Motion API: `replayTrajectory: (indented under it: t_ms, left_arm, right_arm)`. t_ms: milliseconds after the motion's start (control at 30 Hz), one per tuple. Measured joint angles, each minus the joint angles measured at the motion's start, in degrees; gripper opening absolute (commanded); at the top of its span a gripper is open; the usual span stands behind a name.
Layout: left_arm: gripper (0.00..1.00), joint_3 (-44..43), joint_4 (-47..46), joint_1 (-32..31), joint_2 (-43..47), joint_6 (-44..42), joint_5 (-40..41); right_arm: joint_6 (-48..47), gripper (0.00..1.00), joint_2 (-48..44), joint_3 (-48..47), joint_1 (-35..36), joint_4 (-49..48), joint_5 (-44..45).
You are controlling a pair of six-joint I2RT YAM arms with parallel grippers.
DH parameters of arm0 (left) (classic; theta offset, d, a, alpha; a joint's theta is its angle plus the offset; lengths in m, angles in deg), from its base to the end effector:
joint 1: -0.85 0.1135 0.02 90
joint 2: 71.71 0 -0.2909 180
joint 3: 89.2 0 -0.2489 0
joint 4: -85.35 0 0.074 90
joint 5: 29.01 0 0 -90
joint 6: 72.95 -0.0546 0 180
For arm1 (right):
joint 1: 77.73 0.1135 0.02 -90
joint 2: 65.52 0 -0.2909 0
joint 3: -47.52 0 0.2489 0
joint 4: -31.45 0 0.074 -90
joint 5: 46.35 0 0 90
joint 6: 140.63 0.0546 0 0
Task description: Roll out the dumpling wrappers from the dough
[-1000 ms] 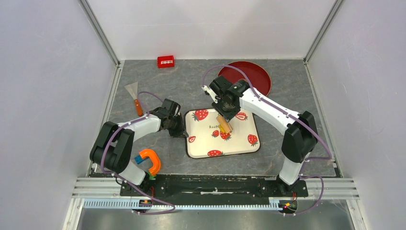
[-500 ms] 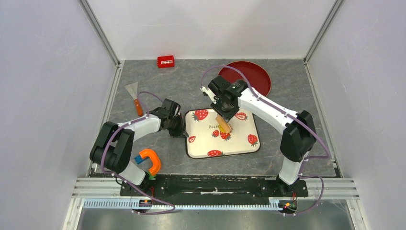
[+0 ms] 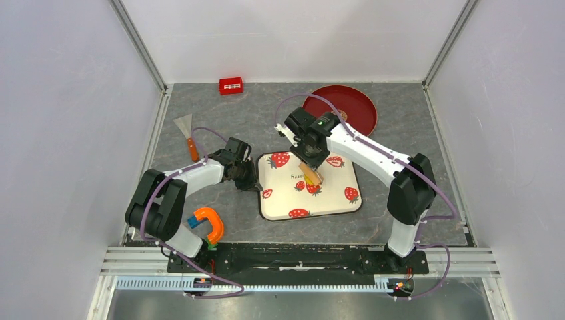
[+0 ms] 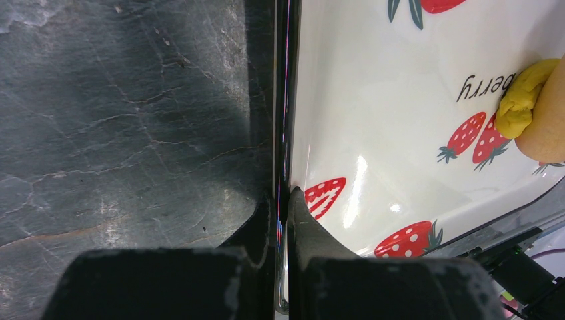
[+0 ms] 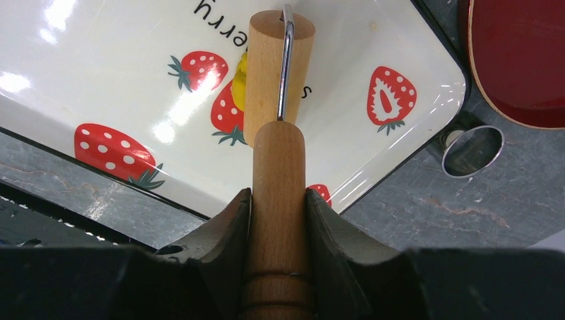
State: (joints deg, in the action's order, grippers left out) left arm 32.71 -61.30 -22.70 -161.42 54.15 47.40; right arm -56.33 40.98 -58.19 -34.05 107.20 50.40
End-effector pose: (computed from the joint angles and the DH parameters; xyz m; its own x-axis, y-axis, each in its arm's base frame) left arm 0.2554 -0.1253 0.1588 -0.9517 -0.2248 -0.2090 -0.1186 0.8974 -0.4250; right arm 0.2802 0.2587 0.2643 -0.6337 -0.7415 -0.2203 -0.7326 0.6667 -0.1369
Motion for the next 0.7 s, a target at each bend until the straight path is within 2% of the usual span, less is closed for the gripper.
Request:
replayTrajectory:
  t_ms: [700]
  left_arm:
    - [0.02,-0.1,0.1,-0.1,0.0,0.0,0.2]
  right_arm:
    - [-1.8,0.00,0.2,0.1,1.2,-0.4,0.0]
